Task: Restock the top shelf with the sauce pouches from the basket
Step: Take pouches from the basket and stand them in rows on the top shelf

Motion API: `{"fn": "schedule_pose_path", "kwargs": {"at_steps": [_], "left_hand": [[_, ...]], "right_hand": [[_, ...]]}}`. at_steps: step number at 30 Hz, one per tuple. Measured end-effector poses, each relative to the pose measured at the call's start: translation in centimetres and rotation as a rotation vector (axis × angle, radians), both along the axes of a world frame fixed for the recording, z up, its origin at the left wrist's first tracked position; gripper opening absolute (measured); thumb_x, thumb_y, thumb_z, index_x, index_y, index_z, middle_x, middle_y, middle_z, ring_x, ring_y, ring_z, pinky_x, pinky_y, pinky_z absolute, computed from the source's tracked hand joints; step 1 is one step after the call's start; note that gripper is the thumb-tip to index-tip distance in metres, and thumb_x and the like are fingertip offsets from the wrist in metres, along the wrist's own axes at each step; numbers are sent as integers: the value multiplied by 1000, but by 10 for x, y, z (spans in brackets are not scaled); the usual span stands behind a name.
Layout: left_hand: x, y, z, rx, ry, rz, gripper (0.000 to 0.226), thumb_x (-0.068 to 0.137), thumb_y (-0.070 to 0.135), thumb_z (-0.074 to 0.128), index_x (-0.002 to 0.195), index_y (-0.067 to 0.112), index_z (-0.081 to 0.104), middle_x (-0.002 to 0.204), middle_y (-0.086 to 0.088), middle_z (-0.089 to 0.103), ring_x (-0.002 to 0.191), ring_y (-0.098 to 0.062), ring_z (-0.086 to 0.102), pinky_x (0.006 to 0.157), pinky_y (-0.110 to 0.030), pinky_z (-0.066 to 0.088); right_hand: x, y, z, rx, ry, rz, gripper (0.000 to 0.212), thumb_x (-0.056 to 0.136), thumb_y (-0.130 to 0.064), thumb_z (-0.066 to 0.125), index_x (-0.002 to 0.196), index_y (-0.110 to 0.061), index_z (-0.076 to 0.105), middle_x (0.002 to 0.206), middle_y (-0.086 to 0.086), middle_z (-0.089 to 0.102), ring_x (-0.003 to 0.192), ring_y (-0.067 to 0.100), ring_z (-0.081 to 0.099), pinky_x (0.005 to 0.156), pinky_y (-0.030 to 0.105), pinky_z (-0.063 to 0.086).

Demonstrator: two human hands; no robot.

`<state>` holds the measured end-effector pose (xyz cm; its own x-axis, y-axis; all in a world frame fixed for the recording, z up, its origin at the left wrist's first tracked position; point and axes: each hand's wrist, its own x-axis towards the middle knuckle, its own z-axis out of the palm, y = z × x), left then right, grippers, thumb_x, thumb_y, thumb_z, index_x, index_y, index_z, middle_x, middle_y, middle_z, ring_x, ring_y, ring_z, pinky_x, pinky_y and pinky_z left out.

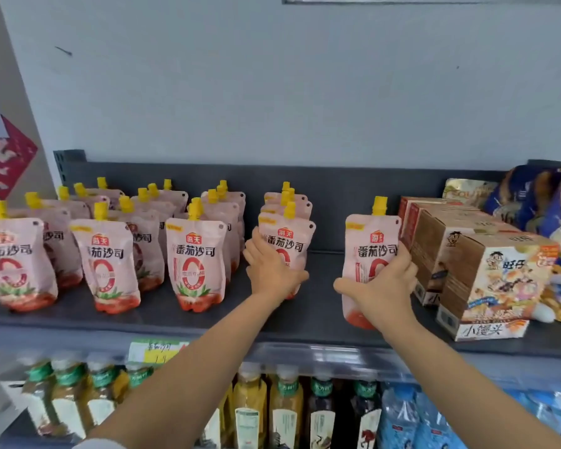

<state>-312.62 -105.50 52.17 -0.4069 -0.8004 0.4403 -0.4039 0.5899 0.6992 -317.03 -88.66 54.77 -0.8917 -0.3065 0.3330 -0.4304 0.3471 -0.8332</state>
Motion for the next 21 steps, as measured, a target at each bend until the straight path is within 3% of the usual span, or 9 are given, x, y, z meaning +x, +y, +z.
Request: {"fn": "schedule_pose_path", "kwargs": {"at_steps": [11, 17, 21], "left_hand": [[-36, -13, -6, -28, 15, 77, 134, 43, 62, 87, 142, 10, 13, 138, -10, 27, 127, -27, 30, 99, -43, 38], [-29, -12, -4, 23, -16, 33, 136, 47, 60, 86, 145, 12, 4, 143, -10, 21, 133, -29, 24, 103, -46, 36], [-16, -15, -4, 89, -96, -56, 139, 51, 45, 90, 146, 18, -8, 147, -9, 16, 137, -30, 22, 106, -49, 34]], "right_hand": [[-12, -32, -26, 57, -27, -23, 119, 56, -23, 86, 147, -17, 9, 142, 8, 22, 130, 27, 23, 106, 52, 31], [-12, -36, -30, -7, -27, -7, 131, 53, -30, 93, 149, -7, 7, 144, 12, 20, 134, 29, 19, 110, 45, 26], [-11, -36, -36, 2, 41, 14, 127, 47, -36, 94, 143, -5, 17, 137, 11, 25, 130, 27, 23, 112, 41, 27]]}}
